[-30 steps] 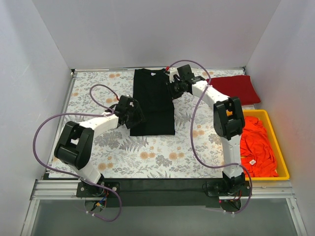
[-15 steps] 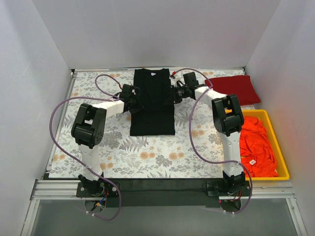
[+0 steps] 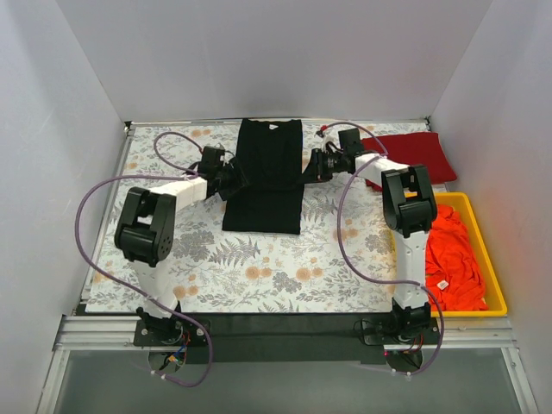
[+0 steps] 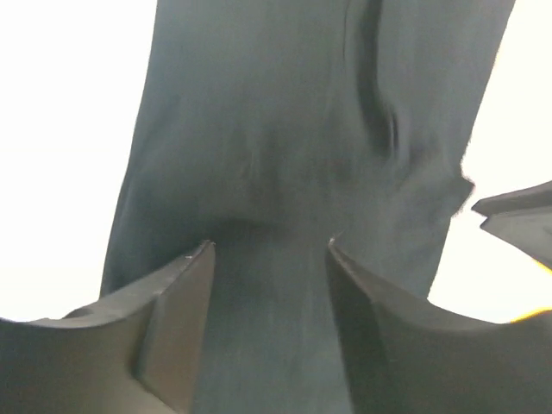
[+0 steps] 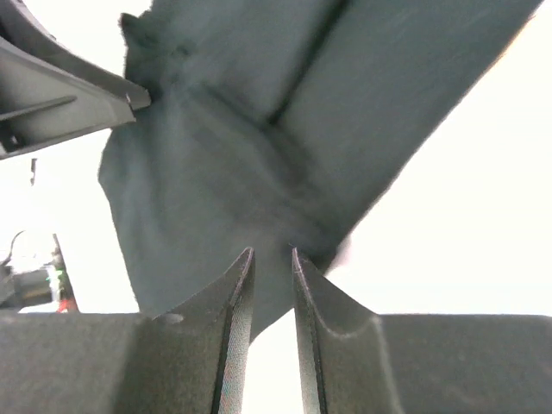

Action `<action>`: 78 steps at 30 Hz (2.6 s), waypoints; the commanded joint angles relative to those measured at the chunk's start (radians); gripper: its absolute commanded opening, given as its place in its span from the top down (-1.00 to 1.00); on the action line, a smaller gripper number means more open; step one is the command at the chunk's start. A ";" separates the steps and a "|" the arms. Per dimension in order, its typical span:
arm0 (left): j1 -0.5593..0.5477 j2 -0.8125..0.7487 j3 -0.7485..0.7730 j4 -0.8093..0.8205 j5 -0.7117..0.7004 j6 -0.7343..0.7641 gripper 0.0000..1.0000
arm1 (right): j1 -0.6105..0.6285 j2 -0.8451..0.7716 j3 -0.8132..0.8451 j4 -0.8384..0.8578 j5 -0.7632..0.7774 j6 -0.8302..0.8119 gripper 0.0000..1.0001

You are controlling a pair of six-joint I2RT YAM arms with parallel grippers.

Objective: Fold and stack the t-shirts
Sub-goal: Fold the tshirt

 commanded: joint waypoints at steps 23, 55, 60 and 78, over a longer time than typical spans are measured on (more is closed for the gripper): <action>0.019 -0.316 -0.480 -0.054 -0.046 -0.135 0.81 | 0.258 -0.071 -0.476 0.357 -0.179 0.156 0.50; -0.058 -0.586 -0.390 -0.137 0.132 -0.072 0.17 | 0.035 -0.563 -0.642 0.118 -0.073 0.005 0.46; -0.081 -0.430 -0.307 -0.082 0.161 -0.061 0.44 | -0.013 -0.436 -0.535 0.122 -0.060 0.015 0.48; -0.069 -0.155 -0.295 0.016 -0.046 -0.166 0.84 | -0.105 -0.228 -0.504 0.132 0.022 -0.021 0.53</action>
